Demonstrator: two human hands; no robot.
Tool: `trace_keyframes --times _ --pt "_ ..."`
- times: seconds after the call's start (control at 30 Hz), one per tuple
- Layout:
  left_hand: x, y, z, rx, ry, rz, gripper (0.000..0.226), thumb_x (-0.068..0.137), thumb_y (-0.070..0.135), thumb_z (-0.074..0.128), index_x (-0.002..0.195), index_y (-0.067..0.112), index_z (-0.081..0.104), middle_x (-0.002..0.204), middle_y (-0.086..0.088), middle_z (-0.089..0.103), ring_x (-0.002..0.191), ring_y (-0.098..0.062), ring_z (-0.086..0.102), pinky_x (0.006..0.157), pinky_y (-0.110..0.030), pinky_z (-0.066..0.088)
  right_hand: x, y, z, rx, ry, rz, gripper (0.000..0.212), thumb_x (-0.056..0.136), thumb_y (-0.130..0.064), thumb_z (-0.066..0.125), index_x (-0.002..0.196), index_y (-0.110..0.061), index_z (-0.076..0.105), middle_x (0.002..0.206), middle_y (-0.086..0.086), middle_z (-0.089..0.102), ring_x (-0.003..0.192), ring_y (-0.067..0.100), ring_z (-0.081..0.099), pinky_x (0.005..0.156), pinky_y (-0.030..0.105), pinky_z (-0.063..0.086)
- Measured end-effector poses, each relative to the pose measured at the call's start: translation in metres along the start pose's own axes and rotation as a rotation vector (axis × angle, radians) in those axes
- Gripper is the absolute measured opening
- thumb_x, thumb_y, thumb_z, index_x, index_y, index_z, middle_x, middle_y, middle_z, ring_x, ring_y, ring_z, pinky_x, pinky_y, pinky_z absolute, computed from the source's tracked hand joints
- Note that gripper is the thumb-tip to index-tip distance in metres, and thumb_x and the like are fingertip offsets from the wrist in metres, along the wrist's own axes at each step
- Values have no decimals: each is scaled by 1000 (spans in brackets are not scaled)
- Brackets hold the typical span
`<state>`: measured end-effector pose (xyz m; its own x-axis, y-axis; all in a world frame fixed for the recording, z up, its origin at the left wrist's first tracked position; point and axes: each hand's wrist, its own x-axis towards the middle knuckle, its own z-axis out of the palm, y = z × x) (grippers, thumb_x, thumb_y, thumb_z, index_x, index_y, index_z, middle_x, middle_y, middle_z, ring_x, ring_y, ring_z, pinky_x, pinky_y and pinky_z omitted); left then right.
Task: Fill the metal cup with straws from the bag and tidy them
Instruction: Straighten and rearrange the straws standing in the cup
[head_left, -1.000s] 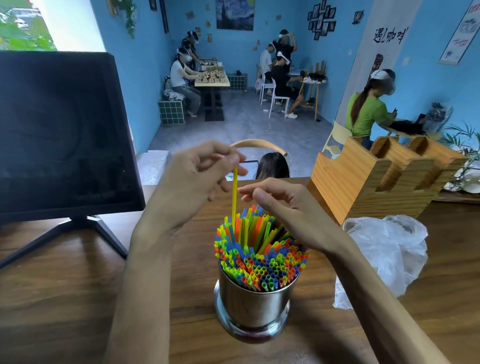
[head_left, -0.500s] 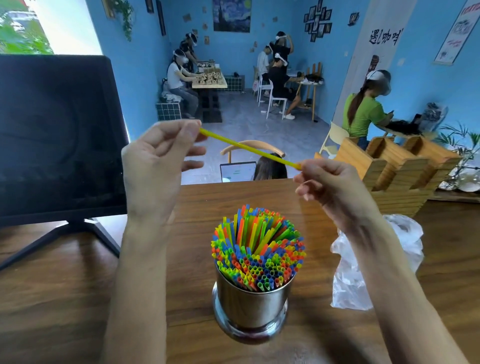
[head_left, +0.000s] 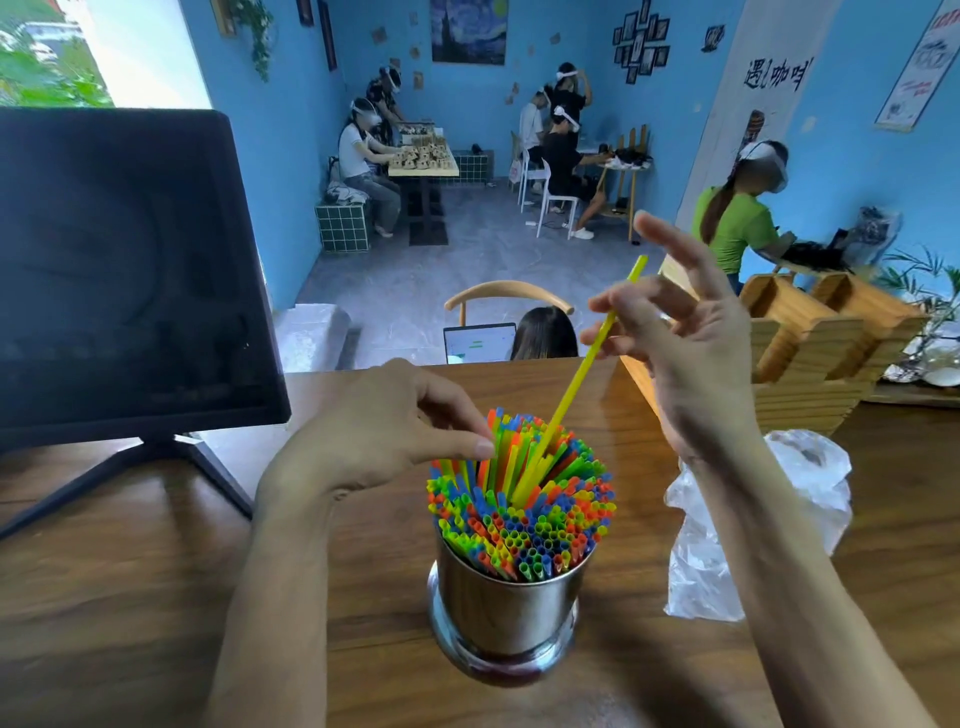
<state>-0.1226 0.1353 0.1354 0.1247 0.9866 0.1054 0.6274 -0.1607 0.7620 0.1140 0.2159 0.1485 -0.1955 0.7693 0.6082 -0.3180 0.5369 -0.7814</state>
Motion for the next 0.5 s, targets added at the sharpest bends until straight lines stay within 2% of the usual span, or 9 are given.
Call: trace_keyframes --times 0.07,0.13,0.27,0.33,0.4,0.5 --pt "2 -4 1 -40 62 -20 6 78 36 86 81 38 81 81 14 77 76 2 68 67 -7 45 -5 4 5 -79 -63 -38 34 92 -18 73 122 -27 60 86 7 75 74 25 76 64 29 59" --pt "5 -7 3 -58 124 -52 4 80 34 85 81 35 81 79 13 77 78 -1 70 70 -13 49 -11 11 10 -131 -142 -26 27 90 -20 76 114 -27 66 91 10 75 71 27 76 62 29 59" --pt "8 -10 7 -83 184 -86 3 83 32 84 82 30 81 81 10 77 82 -6 71 85 -33 57 -25 30 14 -431 -252 -5 19 85 -25 83 103 -28 77 92 -5 76 81 17 73 69 35 59" --pt "8 -11 8 -72 197 -76 3 85 33 82 82 32 81 82 12 77 83 -4 70 85 -33 56 -30 37 11 -573 -364 -34 14 83 -32 83 96 -29 80 94 -12 72 92 14 67 75 36 54" --pt "9 -12 8 -62 212 -72 3 86 35 81 83 34 81 83 14 76 84 -2 70 84 -29 55 -31 39 7 -659 -501 30 17 84 -45 79 93 -31 82 96 -16 66 102 12 59 82 35 50" --pt "11 -13 9 -59 231 -72 5 86 35 80 82 34 81 82 14 76 83 -1 69 80 -25 53 -28 35 2 -590 -571 110 23 92 -53 66 98 -38 81 99 -13 63 106 15 57 85 33 46"
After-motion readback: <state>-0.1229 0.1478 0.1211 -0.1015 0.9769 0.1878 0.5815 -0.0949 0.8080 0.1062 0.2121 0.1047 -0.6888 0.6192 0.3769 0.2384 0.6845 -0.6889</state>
